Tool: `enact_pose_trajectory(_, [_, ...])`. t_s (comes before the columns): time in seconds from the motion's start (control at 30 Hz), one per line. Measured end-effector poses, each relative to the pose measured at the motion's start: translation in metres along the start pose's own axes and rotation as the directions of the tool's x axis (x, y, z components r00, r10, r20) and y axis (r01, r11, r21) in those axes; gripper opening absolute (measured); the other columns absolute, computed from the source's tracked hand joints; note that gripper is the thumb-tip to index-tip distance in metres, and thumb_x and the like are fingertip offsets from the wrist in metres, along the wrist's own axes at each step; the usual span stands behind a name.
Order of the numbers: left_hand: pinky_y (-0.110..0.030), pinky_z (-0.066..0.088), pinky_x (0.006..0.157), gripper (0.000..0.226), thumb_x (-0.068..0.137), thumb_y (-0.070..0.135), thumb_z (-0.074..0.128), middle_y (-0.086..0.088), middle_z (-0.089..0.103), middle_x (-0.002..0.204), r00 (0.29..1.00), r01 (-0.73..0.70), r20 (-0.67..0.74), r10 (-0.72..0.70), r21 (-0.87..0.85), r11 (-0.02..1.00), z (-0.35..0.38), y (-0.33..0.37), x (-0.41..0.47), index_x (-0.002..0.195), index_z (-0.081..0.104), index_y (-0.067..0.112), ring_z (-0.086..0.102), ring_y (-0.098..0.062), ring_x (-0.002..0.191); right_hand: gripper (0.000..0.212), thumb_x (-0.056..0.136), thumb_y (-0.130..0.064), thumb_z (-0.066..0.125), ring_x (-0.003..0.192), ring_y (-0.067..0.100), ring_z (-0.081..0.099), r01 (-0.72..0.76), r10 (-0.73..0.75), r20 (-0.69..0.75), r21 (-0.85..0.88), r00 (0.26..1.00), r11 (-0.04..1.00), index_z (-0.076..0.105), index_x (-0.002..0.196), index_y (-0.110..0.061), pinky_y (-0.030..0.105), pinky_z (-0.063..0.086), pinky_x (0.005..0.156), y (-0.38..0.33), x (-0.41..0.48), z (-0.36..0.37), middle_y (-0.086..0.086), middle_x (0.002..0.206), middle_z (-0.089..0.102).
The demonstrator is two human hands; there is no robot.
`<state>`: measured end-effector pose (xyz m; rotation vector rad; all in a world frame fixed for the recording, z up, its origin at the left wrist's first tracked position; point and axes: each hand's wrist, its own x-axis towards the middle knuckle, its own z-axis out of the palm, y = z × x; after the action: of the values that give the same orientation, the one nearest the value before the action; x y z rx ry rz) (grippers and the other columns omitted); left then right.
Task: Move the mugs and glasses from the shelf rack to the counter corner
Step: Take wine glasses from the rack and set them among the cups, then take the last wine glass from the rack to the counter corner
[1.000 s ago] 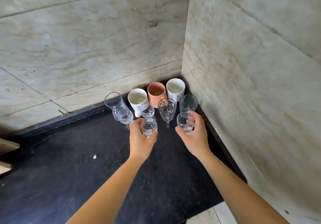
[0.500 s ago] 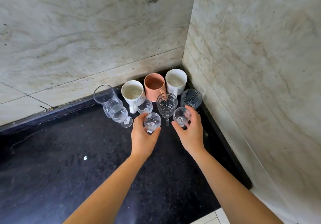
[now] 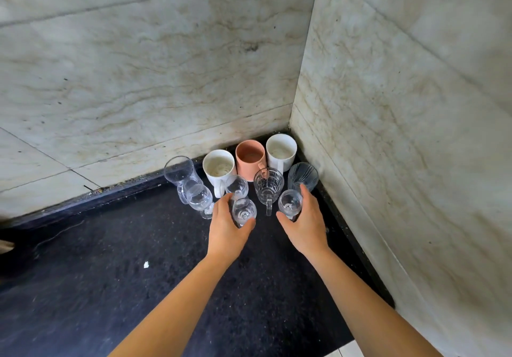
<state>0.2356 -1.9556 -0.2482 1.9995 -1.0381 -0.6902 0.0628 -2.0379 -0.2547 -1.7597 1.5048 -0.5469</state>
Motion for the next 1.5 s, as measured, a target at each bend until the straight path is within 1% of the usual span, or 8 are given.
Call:
enact_pose_trajectory(0.1, [-0.034,0.044,0.090,0.067,0.085,0.032,0.074,-0.004,0.047,0.139,0.994,-0.091,-0.053,0.096,0.080,0.993,-0.039,0.034,0.008,0.140,0.041,0.016,0.050,-0.022,0.121,0.086,0.087,-0.033,0.077,0.141,0.024,0.044,0.041,-0.041,-0.009,-0.038,0.999,0.998,0.028,0.156,-0.018,0.026,0.037,0.105,-0.028,-0.002,-0.028,0.006,0.156,0.040])
enact_pose_trajectory(0.2, [-0.040,0.042,0.101,0.058,0.091,0.025,0.068,-0.014,0.047,0.143,0.959,-0.222,-0.148,0.244,0.150,0.963,-0.097,0.079,0.016,0.140,0.044,0.006,0.045,-0.031,0.132,0.077,0.089,-0.032,0.075,0.137,0.028,0.048,0.172,-0.178,-0.096,-0.074,0.979,0.982,0.036,0.153,-0.013,0.028,0.038,0.103,-0.075,0.000,-0.064,0.012,0.150,0.047])
enact_pose_trajectory(0.4, [-0.049,0.036,0.110,0.054,0.099,0.027,0.055,-0.023,0.040,0.151,0.759,-0.349,-0.387,0.523,0.437,0.829,-0.220,0.145,-0.016,0.144,0.042,0.000,0.037,-0.040,0.138,0.063,0.100,-0.045,0.052,0.146,0.030,0.035,0.539,-0.569,-0.194,-0.187,0.799,0.821,0.035,0.154,-0.017,0.044,0.035,0.115,-0.191,-0.012,-0.111,0.014,0.159,0.037])
enact_pose_trajectory(0.57, [-0.050,0.027,0.116,0.063,0.099,0.043,0.043,-0.020,0.026,0.160,0.719,-0.094,-0.517,0.464,0.590,0.802,-0.281,0.110,-0.099,0.151,0.032,0.007,0.024,-0.039,0.147,0.067,0.099,-0.053,0.042,0.148,0.039,0.030,0.740,-0.754,-0.092,-0.149,0.650,0.656,0.041,0.152,-0.014,0.051,0.030,0.117,-0.252,-0.047,-0.059,0.020,0.161,0.032])
enact_pose_trajectory(0.83, [-0.052,0.027,0.117,0.070,0.094,0.047,0.043,-0.022,0.026,0.159,0.584,0.430,-0.801,0.133,0.444,0.786,-0.343,0.006,-0.292,0.150,0.035,0.005,0.026,-0.039,0.147,0.075,0.096,-0.050,0.054,0.150,0.044,0.024,0.923,-0.911,0.204,0.069,0.358,0.378,0.031,0.158,-0.015,0.057,0.027,0.119,-0.306,-0.178,0.079,0.023,0.164,0.022])
enact_pose_trajectory(1.2, [-0.056,0.023,0.117,0.070,0.095,0.050,0.041,-0.020,0.018,0.162,0.217,0.778,-0.974,0.059,0.209,0.593,-0.437,-0.065,-0.637,0.153,0.031,0.011,0.018,-0.038,0.150,0.069,0.100,-0.055,0.039,0.152,0.044,0.017,0.935,-0.966,0.217,0.351,-0.138,-0.055,0.031,0.158,-0.019,0.058,0.017,0.121,-0.379,-0.520,0.185,0.018,0.167,0.018])
enact_pose_trajectory(1.4, [-0.056,0.025,0.115,0.070,0.095,0.051,0.038,-0.023,0.022,0.160,-0.057,0.913,-0.997,0.049,-0.032,0.408,-0.469,-0.118,-0.941,0.151,0.033,0.009,0.020,-0.040,0.148,0.073,0.097,-0.056,0.044,0.150,0.042,0.024,0.776,-0.904,0.138,0.574,-0.405,-0.260,0.034,0.157,-0.015,0.059,0.024,0.118,-0.377,-0.846,0.238,0.019,0.165,0.023])
enact_pose_trajectory(1.5, [-0.054,0.020,0.117,0.072,0.095,0.052,0.037,-0.023,0.021,0.160,-0.170,0.927,-0.985,0.039,-0.147,0.345,-0.478,-0.116,-1.040,0.152,0.030,0.010,0.019,-0.039,0.148,0.073,0.095,-0.055,0.046,0.150,0.042,0.025,0.705,-0.870,0.113,0.640,-0.480,-0.306,0.035,0.156,-0.016,0.060,0.025,0.118,-0.374,-0.962,0.242,0.020,0.164,0.026])
